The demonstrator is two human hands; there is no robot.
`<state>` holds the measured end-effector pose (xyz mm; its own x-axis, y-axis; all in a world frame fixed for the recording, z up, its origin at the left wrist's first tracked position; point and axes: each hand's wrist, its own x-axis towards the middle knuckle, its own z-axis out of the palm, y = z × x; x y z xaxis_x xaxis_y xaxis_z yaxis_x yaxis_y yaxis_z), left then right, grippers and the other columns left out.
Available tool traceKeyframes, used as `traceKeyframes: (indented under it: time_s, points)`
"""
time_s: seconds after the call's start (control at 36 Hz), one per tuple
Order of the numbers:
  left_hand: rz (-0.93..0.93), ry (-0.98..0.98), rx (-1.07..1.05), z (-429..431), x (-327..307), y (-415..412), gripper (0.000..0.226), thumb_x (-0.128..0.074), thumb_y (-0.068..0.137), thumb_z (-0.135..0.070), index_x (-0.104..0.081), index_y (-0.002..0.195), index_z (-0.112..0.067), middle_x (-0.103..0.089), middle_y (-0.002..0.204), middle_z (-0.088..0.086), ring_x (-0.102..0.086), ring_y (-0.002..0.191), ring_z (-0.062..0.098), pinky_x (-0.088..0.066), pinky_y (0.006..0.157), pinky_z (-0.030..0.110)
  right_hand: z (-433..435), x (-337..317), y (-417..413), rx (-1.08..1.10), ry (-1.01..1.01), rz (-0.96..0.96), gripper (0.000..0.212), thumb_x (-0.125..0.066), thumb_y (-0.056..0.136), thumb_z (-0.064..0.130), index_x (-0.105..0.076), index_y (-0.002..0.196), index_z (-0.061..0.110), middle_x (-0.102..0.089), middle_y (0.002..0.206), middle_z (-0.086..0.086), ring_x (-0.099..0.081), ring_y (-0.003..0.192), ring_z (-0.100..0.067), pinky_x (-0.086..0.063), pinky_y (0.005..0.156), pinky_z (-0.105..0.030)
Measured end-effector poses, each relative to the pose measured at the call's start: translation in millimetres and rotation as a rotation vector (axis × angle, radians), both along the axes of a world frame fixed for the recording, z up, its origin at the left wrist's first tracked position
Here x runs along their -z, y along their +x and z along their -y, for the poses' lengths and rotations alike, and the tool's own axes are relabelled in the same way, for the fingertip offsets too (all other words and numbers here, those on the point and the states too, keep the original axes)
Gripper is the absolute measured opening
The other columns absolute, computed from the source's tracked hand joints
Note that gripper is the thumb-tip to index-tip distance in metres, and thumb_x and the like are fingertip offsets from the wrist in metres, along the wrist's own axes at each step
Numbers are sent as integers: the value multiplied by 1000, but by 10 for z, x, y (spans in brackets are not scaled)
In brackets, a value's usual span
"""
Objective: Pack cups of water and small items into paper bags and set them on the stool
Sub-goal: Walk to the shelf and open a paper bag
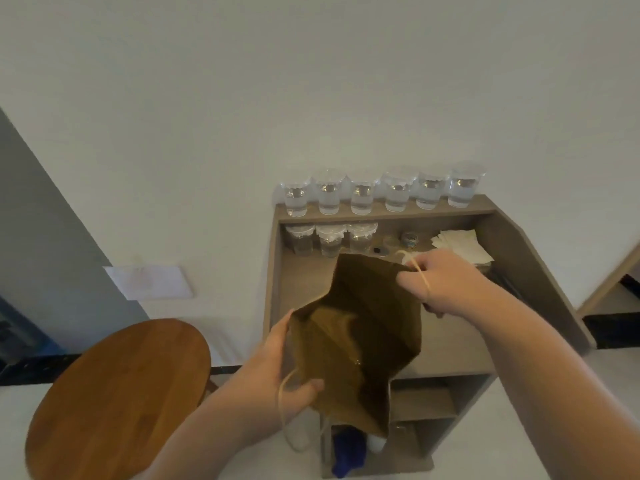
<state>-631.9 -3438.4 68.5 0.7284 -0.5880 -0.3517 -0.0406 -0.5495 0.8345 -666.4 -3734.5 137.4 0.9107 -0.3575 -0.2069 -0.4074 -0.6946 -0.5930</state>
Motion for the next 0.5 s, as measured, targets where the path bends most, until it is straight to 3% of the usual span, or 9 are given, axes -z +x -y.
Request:
traceKeyframes:
  time_s: [0.08,0.14,0.22,0.28,0.33,0.39,0.42,0.47,0.5]
  points:
    - [62,-17,-31,39,-58,44,120,-85,62,-74,6,142,-79,-22,166,-24,-30,154,18,-33,123,56,-43,-99,250,-62,-36,-31,15,-62,102,28,-61,87,27,-61,69,-3,-58,58,-15,-51,54,-24]
    - [137,35,-60,103,-143,94,123,-84,67,-67,11,145,-73,-8,168,-28,-20,157,17,-27,126,54,-36,-163,409,-93,-74,-60,17,-62,101,26,-64,85,21,-60,62,-2,-57,53,-16,-50,50,-22]
    - [279,-25,6,103,-262,134,116,-84,73,-62,6,145,-74,-3,168,-31,-14,157,9,-24,128,46,47,-174,656,-148,-101,-115,25,-62,99,23,-63,75,15,-52,46,3,-52,43,-15,-46,45,-20]
    - [312,-7,45,39,-285,275,102,-82,84,-52,-5,147,-75,-5,165,-37,-16,152,-6,-28,124,31,124,-131,838,-189,-90,-158,27,-61,99,20,-61,74,12,-46,42,3,-47,41,-16,-45,44,-20]
    - [227,-20,49,80,-300,575,85,-76,94,-27,-26,139,-79,-16,158,-43,-25,145,-16,-36,116,22,219,-62,1039,-237,-67,-198,27,-61,100,18,-60,74,11,-42,42,3,-44,40,-16,-45,46,-21]
    - [148,-28,11,92,-277,860,73,-77,89,-25,-46,115,-85,-27,154,-39,-26,152,-1,-36,121,38,336,24,1249,-302,-38,-223,27,-61,100,18,-61,74,10,-43,42,4,-44,39,-15,-47,48,-22]
    - [199,13,33,166,-274,973,67,-74,89,-21,-53,110,-82,-28,154,-39,-22,155,4,-31,124,43,400,68,1361,-340,-24,-234,26,-61,99,19,-62,75,11,-44,42,4,-44,39,-14,-49,51,-23]
    - [319,88,13,381,-316,1094,60,-54,98,-9,-65,112,-66,-22,156,-41,-17,151,-5,-24,123,37,519,144,1593,-416,-9,-259,24,-61,98,22,-62,77,11,-47,44,5,-46,39,-14,-50,54,-25]
    - [361,99,-22,464,-340,1098,54,-50,102,-12,-68,111,-63,-18,158,-42,-16,149,-9,-23,124,35,568,178,1714,-444,4,-275,23,-61,97,23,-61,78,12,-47,45,5,-45,40,-14,-49,54,-25]
